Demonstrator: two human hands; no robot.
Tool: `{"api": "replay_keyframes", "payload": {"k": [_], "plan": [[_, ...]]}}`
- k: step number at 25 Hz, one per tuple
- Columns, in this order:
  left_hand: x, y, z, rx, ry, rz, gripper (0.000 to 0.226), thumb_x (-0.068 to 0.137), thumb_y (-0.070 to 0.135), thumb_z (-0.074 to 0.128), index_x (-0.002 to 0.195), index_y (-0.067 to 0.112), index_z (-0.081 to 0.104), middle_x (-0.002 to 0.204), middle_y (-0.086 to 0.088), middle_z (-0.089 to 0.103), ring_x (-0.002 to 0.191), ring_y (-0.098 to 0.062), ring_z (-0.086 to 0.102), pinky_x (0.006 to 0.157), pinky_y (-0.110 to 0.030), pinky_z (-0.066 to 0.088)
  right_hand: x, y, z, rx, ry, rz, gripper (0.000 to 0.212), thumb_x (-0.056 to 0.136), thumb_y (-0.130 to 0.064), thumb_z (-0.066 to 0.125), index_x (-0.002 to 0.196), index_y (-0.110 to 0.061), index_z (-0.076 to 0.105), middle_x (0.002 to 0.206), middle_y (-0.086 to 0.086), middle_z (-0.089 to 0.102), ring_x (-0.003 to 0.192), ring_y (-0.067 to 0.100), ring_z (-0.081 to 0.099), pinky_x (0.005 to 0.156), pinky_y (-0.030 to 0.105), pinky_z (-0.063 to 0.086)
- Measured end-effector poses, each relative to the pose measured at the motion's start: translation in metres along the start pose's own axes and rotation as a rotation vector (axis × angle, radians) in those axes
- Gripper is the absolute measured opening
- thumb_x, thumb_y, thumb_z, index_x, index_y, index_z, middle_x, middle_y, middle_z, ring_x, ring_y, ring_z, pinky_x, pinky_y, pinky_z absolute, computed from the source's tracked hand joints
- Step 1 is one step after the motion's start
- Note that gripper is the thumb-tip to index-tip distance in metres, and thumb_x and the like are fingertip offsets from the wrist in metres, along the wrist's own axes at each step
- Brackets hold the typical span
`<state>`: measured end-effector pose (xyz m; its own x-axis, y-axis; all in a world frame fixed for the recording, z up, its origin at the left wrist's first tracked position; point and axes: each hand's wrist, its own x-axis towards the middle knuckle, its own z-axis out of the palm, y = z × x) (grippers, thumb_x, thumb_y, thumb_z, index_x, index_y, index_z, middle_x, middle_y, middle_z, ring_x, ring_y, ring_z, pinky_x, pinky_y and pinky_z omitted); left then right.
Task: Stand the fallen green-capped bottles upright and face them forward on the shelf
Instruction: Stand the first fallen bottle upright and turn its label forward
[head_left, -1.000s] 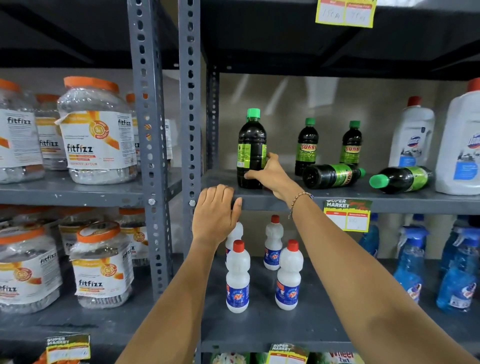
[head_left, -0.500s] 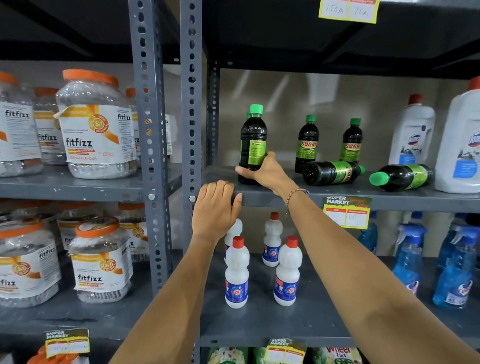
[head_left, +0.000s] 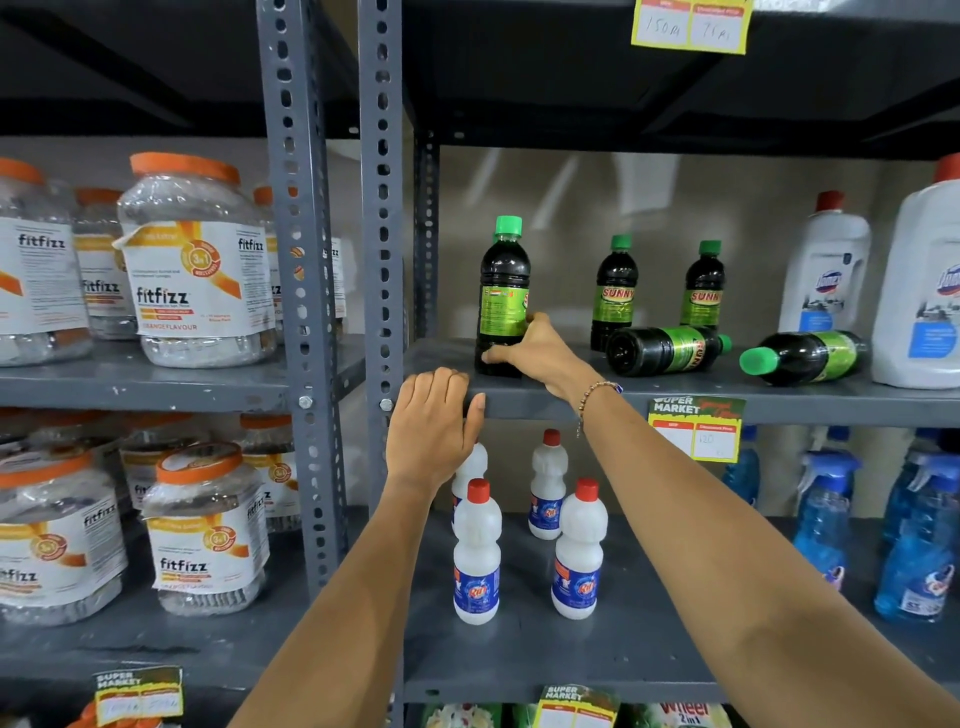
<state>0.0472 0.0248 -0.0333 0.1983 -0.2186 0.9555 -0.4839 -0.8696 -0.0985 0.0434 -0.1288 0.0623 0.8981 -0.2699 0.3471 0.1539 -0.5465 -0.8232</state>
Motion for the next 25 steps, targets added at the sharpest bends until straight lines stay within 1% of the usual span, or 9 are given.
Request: {"api": "replay_keyframes", "payload": {"k": [3,4,7,9,11,12,15,18,25], "plan": [[0.001,-0.001,-0.001,-0.011,0.001,0.000,0.053,0.100,0.041,0.019,0.094,0.009,0.061,0.089,-0.008,0.065,0.080,-0.025,0.060,0.077,-0.036,0.047,0.000,-0.001,0.002,-0.102,0.030,-0.016,0.099,0.058,-0.043,0.086,0.132,-0.008,0.030,0.128,0.005,0.044,0.120,0.020,0.045,0.103,0.038,0.042],[0.000,-0.001,-0.001,-0.013,-0.001,0.001,0.053,0.100,0.042,0.019,0.094,0.009,0.061,0.089,-0.008,0.065,0.080,-0.025,0.060,0.077,-0.036,0.047,-0.001,-0.001,0.003,-0.106,0.000,-0.003,0.099,0.059,-0.043,0.086,0.132,-0.008,0.029,0.129,0.005,0.043,0.120,0.019,0.045,0.103,0.038,0.042],[0.000,0.000,0.000,-0.004,0.004,0.005,0.052,0.100,0.041,0.020,0.094,0.009,0.060,0.089,-0.008,0.065,0.080,-0.025,0.060,0.076,-0.036,0.047,0.000,0.000,0.001,-0.049,-0.006,0.014,0.085,0.066,-0.025,0.083,0.129,-0.005,0.030,0.124,0.009,0.051,0.110,0.020,0.052,0.091,0.031,0.046],[0.001,0.000,0.000,0.002,-0.004,0.004,0.047,0.099,0.040,0.025,0.094,0.009,0.060,0.089,-0.007,0.065,0.080,-0.024,0.059,0.076,-0.035,0.047,-0.001,0.000,0.002,-0.109,0.060,-0.009,0.092,0.061,-0.034,0.086,0.129,-0.006,0.032,0.129,0.009,0.045,0.118,0.023,0.048,0.098,0.037,0.045],[0.001,-0.001,0.000,-0.005,-0.010,0.006,0.043,0.098,0.039,0.029,0.094,0.009,0.060,0.089,-0.007,0.064,0.079,-0.024,0.059,0.076,-0.036,0.046,-0.003,-0.002,0.003,-0.195,0.061,-0.013,0.100,0.060,-0.043,0.086,0.133,-0.005,0.029,0.134,0.010,0.038,0.127,0.025,0.040,0.107,0.041,0.039],[0.001,-0.001,0.000,-0.008,-0.011,0.004,0.044,0.098,0.039,0.028,0.094,0.009,0.060,0.089,-0.007,0.065,0.079,-0.024,0.059,0.077,-0.036,0.047,-0.003,-0.002,0.003,-0.189,0.042,-0.011,0.098,0.061,-0.042,0.085,0.133,-0.005,0.028,0.133,0.010,0.038,0.128,0.025,0.040,0.106,0.040,0.040],[0.001,-0.001,0.001,-0.016,-0.007,-0.005,0.052,0.100,0.042,0.020,0.095,0.009,0.061,0.090,-0.007,0.066,0.080,-0.025,0.061,0.077,-0.036,0.048,-0.003,0.000,0.002,-0.105,0.031,-0.004,0.084,0.063,-0.031,0.085,0.125,-0.007,0.032,0.125,0.008,0.048,0.122,0.025,0.049,0.095,0.035,0.045],[0.001,-0.001,0.000,-0.029,-0.023,-0.003,0.053,0.100,0.043,0.020,0.095,0.009,0.061,0.091,-0.008,0.066,0.080,-0.025,0.061,0.078,-0.036,0.048,-0.007,0.000,0.002,-0.212,0.107,-0.055,0.092,0.059,-0.043,0.086,0.127,-0.006,0.036,0.130,0.010,0.045,0.123,0.025,0.045,0.102,0.039,0.043],[0.002,-0.001,-0.002,-0.040,-0.062,-0.009,0.053,0.099,0.044,0.020,0.096,0.010,0.060,0.092,-0.007,0.066,0.081,-0.024,0.061,0.078,-0.036,0.049,-0.010,-0.002,0.001,-0.214,0.109,-0.045,0.095,0.059,-0.045,0.085,0.128,-0.004,0.034,0.132,0.010,0.042,0.125,0.026,0.046,0.103,0.041,0.044]]}}
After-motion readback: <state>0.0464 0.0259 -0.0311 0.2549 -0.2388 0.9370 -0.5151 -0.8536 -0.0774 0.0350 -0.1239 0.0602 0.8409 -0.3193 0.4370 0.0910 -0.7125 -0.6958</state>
